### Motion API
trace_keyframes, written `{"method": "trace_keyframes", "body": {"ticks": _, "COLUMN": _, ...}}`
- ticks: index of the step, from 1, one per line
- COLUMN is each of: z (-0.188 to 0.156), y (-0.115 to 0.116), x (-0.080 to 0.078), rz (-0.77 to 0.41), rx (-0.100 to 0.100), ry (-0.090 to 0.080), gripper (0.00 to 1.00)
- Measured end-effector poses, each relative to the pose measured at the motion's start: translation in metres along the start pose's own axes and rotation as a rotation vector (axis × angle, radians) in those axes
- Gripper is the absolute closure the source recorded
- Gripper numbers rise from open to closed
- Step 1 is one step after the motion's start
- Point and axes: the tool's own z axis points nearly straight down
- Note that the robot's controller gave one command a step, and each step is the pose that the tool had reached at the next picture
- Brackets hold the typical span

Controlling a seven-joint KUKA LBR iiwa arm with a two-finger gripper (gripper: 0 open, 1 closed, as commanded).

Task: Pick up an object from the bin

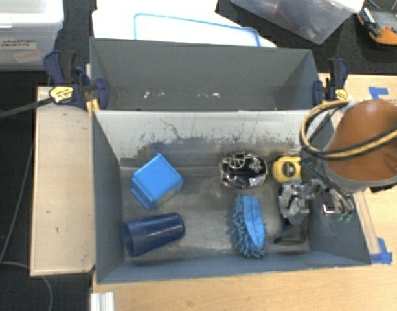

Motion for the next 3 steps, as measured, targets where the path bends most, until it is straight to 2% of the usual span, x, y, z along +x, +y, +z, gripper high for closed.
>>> {"method": "trace_keyframes", "body": {"ticks": 1, "z": 0.076, "y": -0.048, "x": 0.017, "rz": -0.073, "rx": -0.01, "ry": 0.004, "gripper": 1.0}}
{"method": "trace_keyframes", "body": {"ticks": 2, "z": 0.062, "y": -0.038, "x": 0.017, "rz": -0.065, "rx": -0.001, "ry": 0.012, "gripper": 1.0}}
{"method": "trace_keyframes", "body": {"ticks": 3, "z": 0.077, "y": -0.049, "x": 0.016, "rz": 0.022, "rx": -0.035, "ry": 0.002, "gripper": 1.0}}
